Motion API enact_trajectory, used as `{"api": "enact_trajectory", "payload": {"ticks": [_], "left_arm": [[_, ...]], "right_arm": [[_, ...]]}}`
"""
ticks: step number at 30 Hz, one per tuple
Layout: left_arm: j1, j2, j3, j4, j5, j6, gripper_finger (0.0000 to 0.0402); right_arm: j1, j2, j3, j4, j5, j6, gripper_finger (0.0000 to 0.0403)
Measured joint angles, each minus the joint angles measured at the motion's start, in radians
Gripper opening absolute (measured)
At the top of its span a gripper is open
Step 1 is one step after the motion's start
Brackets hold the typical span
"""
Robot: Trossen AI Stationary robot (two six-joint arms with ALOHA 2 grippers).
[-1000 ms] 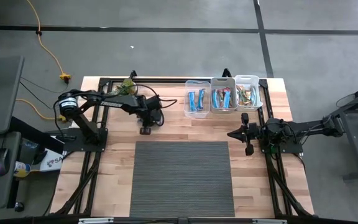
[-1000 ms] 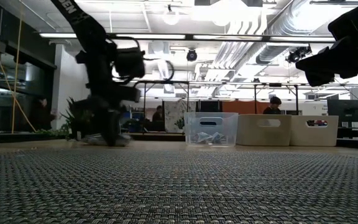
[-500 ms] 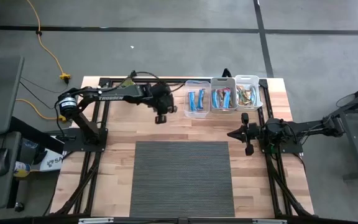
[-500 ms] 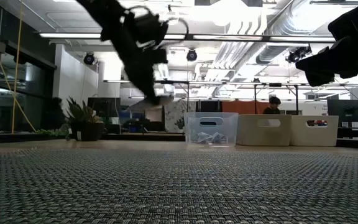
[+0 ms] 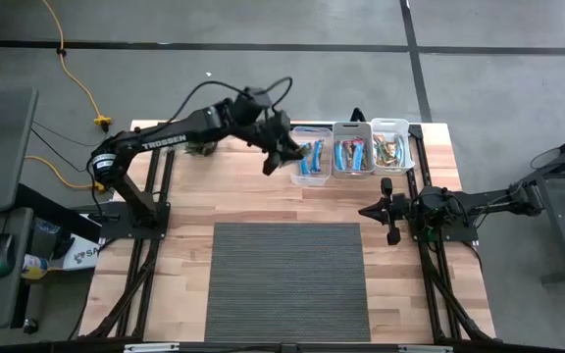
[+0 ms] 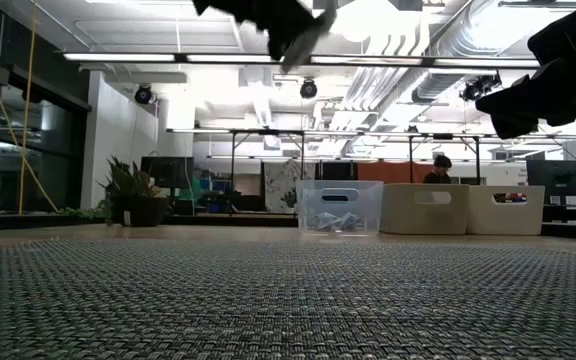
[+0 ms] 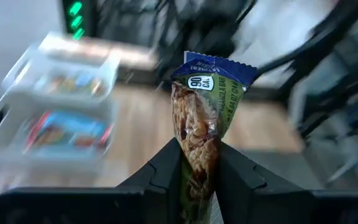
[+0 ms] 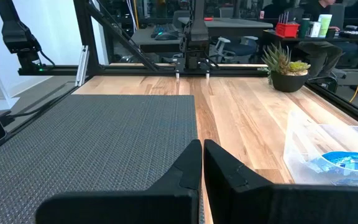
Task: Pick and place Granola Bars by type
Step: Put the blue granola bar into the transparent bin
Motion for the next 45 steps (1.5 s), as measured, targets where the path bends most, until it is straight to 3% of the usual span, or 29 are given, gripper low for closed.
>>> {"api": "enact_trajectory", "payload": {"ticks": [5,8,11,18,22,35,45], "left_arm": [[0.000,-0.001,0.054,0.168,0.147,-0.133,0.0077],[0.000,-0.002,0.060,0.321,0.158,-0.239,0.0078],[0.000,0.001,0.060,0.447,0.076,-0.342,0.0078],[0.047,0.025,0.062,0.590,-0.261,-0.615,0.0078],[0.093,0.060,0.061,0.589,-0.339,-0.785,0.0078],[0.111,0.286,0.059,0.471,-0.413,-1.084,0.0078],[0.111,0.384,0.060,0.190,-0.518,-1.101,0.0078]], "right_arm": [[0.000,0.000,0.000,0.000,0.000,0.000,0.0000],[0.000,0.000,0.000,0.000,0.000,0.000,0.0000],[0.000,0.000,0.000,0.000,0.000,0.000,0.0000],[0.000,0.000,0.000,0.000,0.000,0.000,0.0000],[0.000,0.000,0.000,0.000,0.000,0.000,0.0000],[0.000,0.000,0.000,0.000,0.000,0.000,0.0000],[0.000,0.000,0.000,0.000,0.000,0.000,0.0000]]}}
